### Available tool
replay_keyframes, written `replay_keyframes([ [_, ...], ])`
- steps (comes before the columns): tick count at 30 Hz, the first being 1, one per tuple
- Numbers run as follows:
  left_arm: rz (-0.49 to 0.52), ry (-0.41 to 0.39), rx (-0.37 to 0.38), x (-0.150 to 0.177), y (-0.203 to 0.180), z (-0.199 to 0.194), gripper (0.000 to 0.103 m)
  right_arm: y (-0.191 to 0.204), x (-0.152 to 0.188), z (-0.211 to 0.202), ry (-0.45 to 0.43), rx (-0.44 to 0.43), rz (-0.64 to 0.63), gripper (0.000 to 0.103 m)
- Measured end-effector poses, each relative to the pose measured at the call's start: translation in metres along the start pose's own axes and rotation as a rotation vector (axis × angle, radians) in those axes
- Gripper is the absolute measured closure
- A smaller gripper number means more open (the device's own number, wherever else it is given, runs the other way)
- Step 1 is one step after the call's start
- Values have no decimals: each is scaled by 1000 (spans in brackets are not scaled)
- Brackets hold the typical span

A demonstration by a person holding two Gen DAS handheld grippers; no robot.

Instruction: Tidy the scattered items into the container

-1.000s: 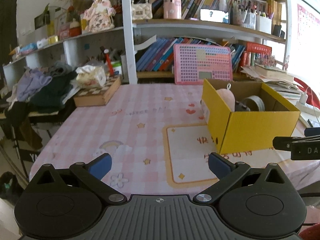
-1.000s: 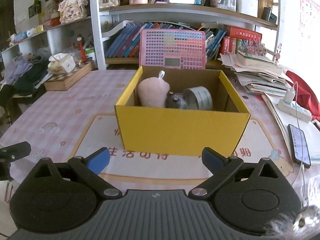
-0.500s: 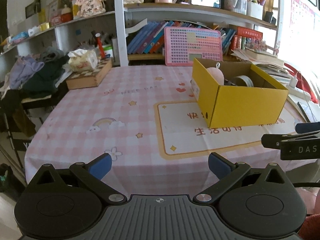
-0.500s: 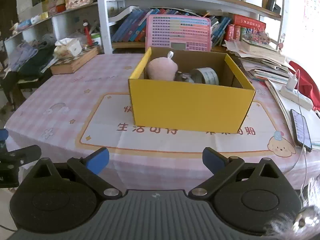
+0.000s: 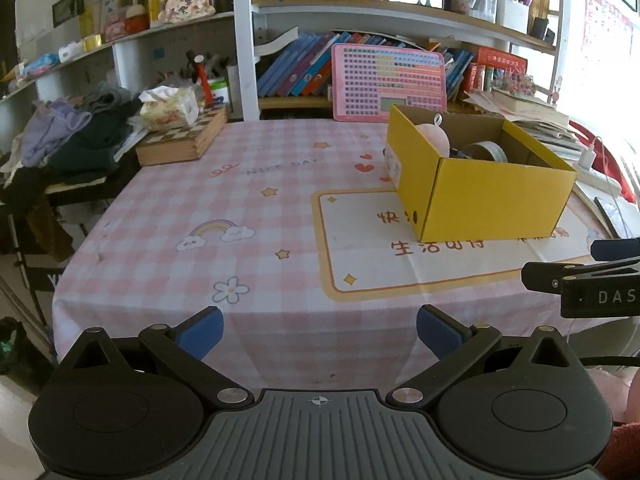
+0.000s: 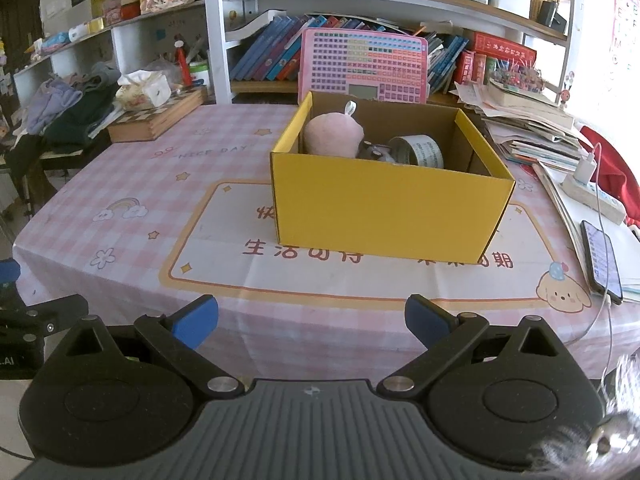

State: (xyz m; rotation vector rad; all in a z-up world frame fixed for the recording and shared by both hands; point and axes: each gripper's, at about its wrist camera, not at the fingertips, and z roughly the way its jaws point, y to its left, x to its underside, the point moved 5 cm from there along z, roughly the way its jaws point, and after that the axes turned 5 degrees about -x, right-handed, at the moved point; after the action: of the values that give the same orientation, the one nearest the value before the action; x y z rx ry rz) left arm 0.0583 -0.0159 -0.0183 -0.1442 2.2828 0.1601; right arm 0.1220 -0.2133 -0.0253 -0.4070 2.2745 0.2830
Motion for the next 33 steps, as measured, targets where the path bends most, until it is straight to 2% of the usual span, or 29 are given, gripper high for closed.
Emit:
replay_keyframes([
  [33, -2, -5, 22, -2, 4, 3, 0, 7, -2, 6, 11, 1, -10, 2],
])
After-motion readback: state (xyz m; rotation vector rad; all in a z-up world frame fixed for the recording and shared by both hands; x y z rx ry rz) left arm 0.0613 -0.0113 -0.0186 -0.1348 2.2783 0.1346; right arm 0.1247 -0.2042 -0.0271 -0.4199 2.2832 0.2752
